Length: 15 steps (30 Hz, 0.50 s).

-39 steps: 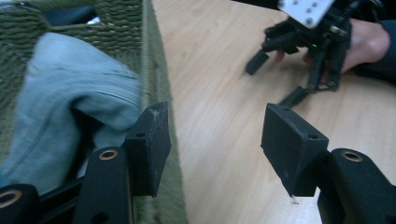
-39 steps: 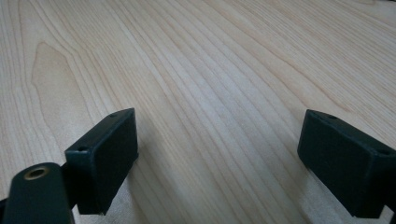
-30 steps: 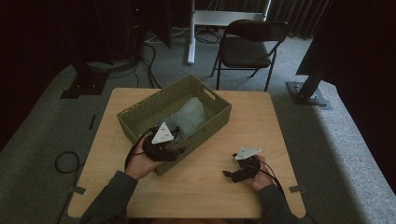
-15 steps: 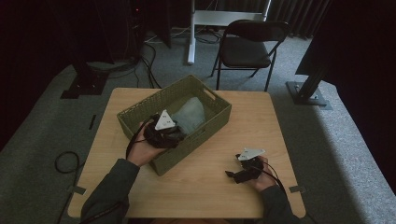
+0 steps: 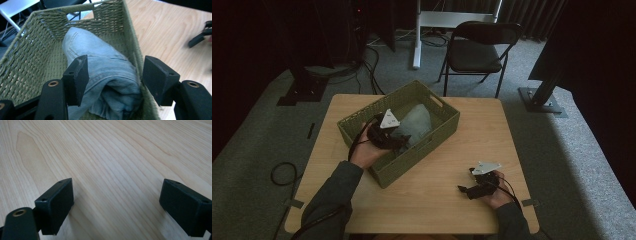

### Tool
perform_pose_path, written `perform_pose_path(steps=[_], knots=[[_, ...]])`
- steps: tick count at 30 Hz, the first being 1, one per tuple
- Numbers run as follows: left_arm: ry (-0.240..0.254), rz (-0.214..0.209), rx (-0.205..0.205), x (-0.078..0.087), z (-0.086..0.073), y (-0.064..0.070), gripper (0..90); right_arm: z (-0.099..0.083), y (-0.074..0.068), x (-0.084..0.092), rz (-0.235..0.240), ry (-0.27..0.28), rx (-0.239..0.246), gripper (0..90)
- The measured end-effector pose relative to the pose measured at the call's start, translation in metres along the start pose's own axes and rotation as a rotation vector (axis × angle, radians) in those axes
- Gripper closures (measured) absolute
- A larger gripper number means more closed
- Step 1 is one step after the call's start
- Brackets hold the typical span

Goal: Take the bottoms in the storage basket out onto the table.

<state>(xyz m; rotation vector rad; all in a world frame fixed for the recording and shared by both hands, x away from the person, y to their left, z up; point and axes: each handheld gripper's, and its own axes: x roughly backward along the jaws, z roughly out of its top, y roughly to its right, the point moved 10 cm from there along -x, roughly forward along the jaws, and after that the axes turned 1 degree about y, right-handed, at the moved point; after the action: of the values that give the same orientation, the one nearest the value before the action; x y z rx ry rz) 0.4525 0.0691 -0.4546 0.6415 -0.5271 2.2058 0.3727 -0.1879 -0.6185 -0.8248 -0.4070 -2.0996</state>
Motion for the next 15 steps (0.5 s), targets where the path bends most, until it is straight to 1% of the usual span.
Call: perform_pose_path(steps=[9, 14, 15], knots=[[-0.023, 0.009, 0.014, -0.010, 0.004, -0.011, 38.0, -0.010, 0.006, 0.010, -0.039, 0.000, -0.039, 12.2], [-0.030, 0.007, 0.030, -0.017, 0.005, -0.013, 36.8, -0.017, 0.011, 0.018, -0.069, 0.001, -0.069, 12.2], [-0.031, 0.005, 0.040, -0.019, 0.005, -0.013, 36.6, -0.018, 0.012, 0.019, -0.074, 0.000, -0.071, 12.2]])
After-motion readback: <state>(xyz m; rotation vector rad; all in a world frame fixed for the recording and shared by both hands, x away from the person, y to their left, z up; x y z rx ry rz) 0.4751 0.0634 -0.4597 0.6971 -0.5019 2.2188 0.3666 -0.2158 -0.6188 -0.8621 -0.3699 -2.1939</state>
